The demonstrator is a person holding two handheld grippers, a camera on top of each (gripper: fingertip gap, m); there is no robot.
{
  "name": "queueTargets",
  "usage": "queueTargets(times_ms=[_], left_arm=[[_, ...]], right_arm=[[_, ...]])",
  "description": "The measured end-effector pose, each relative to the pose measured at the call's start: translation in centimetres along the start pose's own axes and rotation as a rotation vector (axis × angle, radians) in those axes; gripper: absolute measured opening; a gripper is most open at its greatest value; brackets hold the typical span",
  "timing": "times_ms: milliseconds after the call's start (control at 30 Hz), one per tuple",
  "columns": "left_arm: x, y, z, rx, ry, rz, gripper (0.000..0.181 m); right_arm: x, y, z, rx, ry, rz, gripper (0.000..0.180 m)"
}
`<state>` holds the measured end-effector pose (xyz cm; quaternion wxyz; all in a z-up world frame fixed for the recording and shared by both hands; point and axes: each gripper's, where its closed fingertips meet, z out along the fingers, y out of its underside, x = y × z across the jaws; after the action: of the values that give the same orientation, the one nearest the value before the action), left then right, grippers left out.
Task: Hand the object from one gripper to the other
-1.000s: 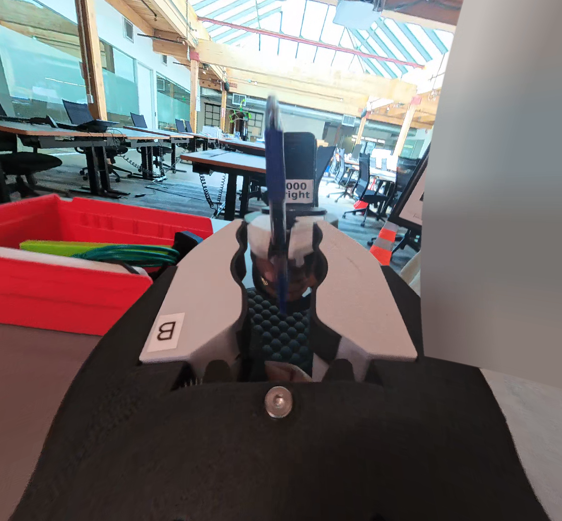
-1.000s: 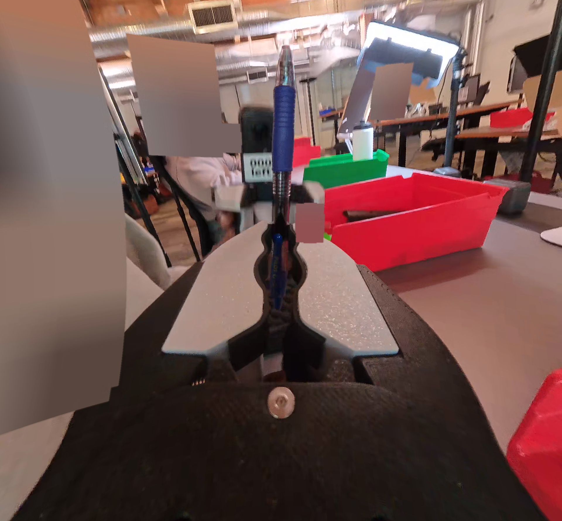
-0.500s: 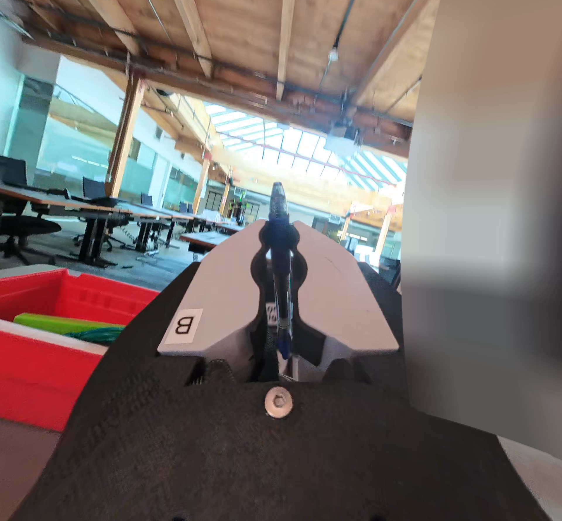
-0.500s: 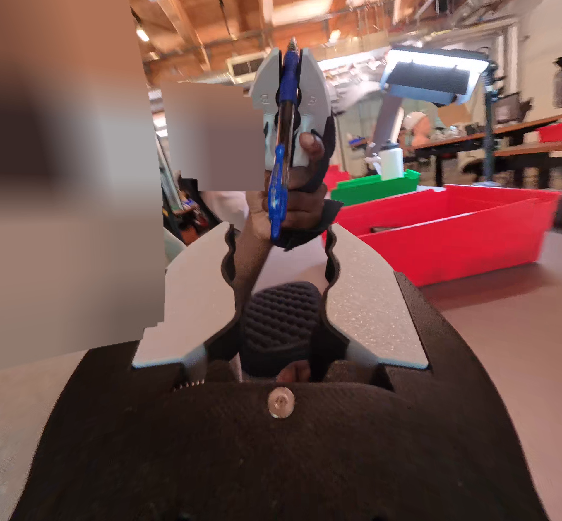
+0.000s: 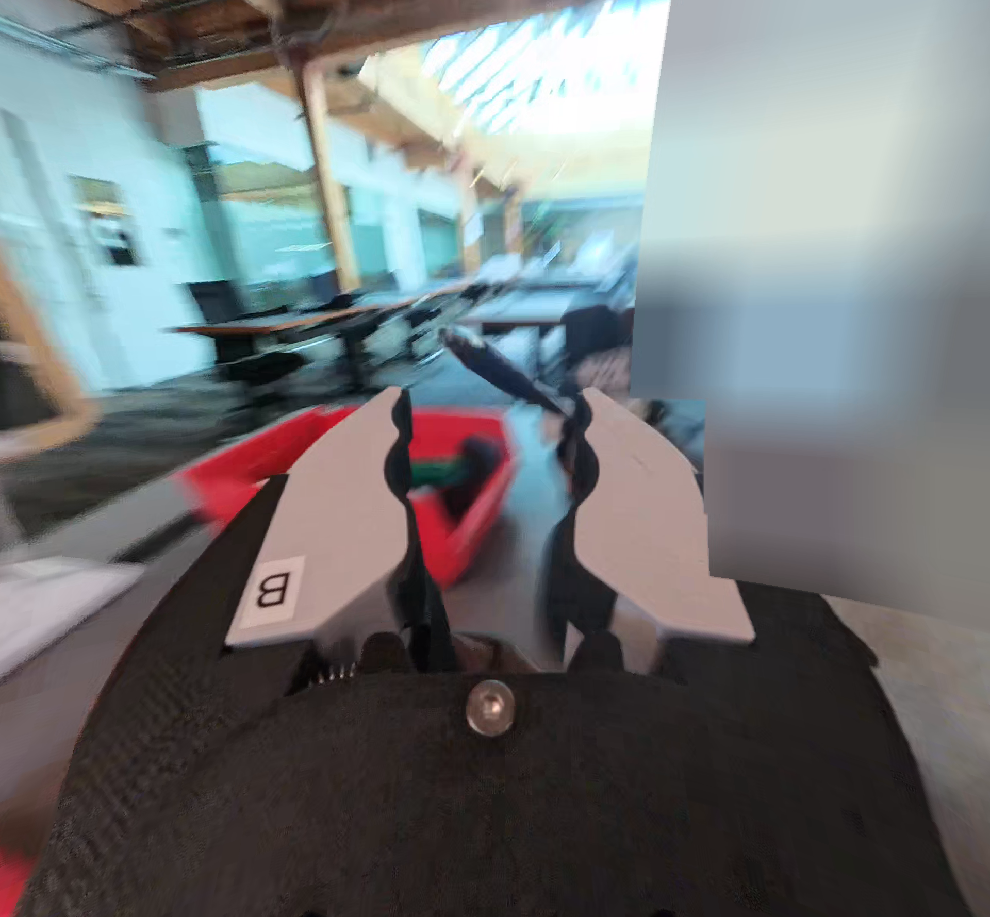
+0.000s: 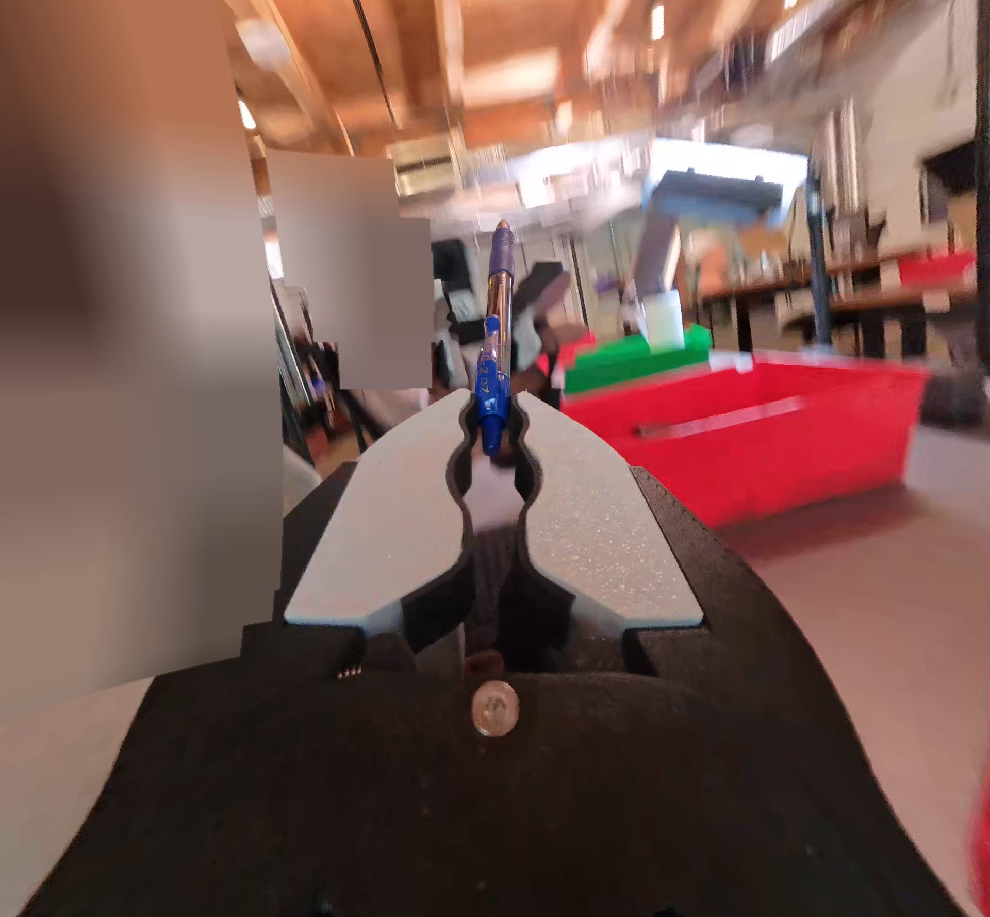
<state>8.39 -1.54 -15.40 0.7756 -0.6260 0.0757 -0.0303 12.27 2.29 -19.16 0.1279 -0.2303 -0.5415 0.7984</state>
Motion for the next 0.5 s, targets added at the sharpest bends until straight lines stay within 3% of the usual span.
queueTargets(times_ms=[33,133,267,400,500], left_arm=[[-0.6,1.2,-1.1,-0.114,-0.082,0.175,0.058],[-0.8,3.8,-3.0,-0.432,-0.160,0.493,0.057],[0.7,6.8,-0.9,-0.648,-0.108,0.753,0.050],[0.1,9.9,1.0,-0.781,-0.127,0.931,0.027],[-0.2,10.6,1.5,-0.777,-0.136,0.863,0.014]], right_arm=[[0.5,0.7,-0.7,-0.126,0.045,-0.003,0.011],[1.6,1.9,-2.8,-0.409,0.204,-0.113,0.010],[1.4,3.1,-3.6,-0.626,0.281,-0.185,0.011],[1.0,3.8,-3.5,-0.695,0.272,-0.191,0.011],[1.2,3.2,-3.5,-0.663,0.282,-0.209,0.011]])
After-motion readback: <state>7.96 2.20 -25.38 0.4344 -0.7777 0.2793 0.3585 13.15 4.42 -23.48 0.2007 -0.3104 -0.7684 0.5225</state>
